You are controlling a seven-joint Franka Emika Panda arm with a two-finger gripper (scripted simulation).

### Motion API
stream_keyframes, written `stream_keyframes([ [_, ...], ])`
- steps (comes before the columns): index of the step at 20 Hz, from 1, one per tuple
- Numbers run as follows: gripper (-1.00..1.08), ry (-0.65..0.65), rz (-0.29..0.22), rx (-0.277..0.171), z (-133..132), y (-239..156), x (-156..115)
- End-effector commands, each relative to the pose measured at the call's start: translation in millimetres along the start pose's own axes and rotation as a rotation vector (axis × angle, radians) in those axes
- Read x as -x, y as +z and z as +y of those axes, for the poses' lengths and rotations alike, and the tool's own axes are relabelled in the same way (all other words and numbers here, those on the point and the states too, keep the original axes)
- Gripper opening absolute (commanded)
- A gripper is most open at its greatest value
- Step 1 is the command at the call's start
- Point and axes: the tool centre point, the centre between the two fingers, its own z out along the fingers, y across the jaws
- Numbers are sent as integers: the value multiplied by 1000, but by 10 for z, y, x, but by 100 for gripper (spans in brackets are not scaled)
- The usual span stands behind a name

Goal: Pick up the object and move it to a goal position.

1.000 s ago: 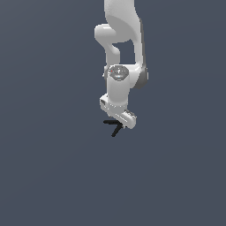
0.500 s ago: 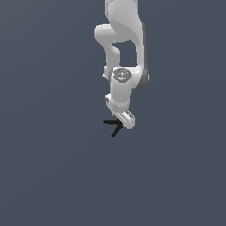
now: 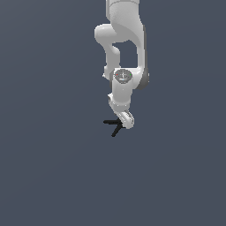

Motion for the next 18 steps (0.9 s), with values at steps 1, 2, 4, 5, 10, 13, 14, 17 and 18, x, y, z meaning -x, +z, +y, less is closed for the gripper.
stream_keyframes([
  [1, 100, 11, 0, 0, 8, 8, 8],
  [2, 100, 11, 0, 0, 8, 9, 8],
  [4, 100, 7, 0, 0, 5, 9, 6],
  [5, 100, 7, 0, 0, 6, 18, 7],
  [10, 100, 8, 0, 0, 12, 149, 8],
  [13, 100, 10, 0, 1, 17, 293, 11],
  [14, 100, 10, 0, 1, 18, 341, 11],
  [17, 100, 11, 0, 0, 18, 446, 11],
  [18, 100, 11, 0, 0, 16, 469, 11],
])
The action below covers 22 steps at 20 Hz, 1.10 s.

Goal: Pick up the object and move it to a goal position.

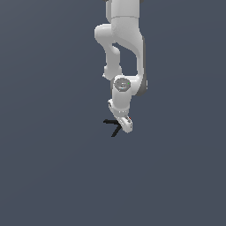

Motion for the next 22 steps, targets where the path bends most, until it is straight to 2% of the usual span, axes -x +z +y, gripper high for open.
stream_keyframes([
  [1, 100, 1, -1, 2, 7, 74, 3],
  [4, 100, 1, -1, 2, 5, 97, 3],
  [5, -100, 1, -1, 2, 5, 97, 3],
  [14, -100, 1, -1, 2, 5, 97, 3],
  [22, -100, 1, 1, -5, 27, -55, -83],
])
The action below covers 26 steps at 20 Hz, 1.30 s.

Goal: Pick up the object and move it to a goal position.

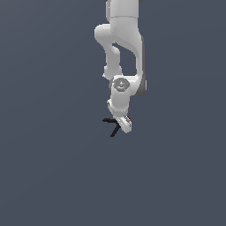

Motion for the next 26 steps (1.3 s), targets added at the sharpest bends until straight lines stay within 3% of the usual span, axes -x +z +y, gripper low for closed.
stream_keyframes([
  [1, -100, 1, 1, -2, 24, -86, -59],
  [10, -100, 2, -1, -1, 245, -660, -446],
  [26, -100, 3, -1, 2, 822, -2246, -1525],
])
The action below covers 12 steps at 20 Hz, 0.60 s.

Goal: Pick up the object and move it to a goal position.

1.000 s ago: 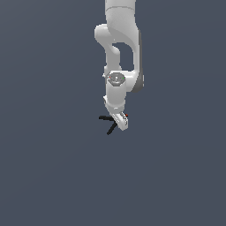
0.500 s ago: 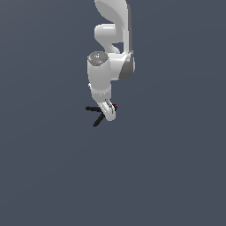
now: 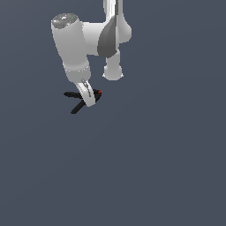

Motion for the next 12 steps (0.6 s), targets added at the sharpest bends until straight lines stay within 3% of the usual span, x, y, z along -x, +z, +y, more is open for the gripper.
stream_keyframes([
  [1, -100, -1, 1, 0, 89, -261, -170],
  [12, -100, -2, 1, 2, 331, -1064, -737],
])
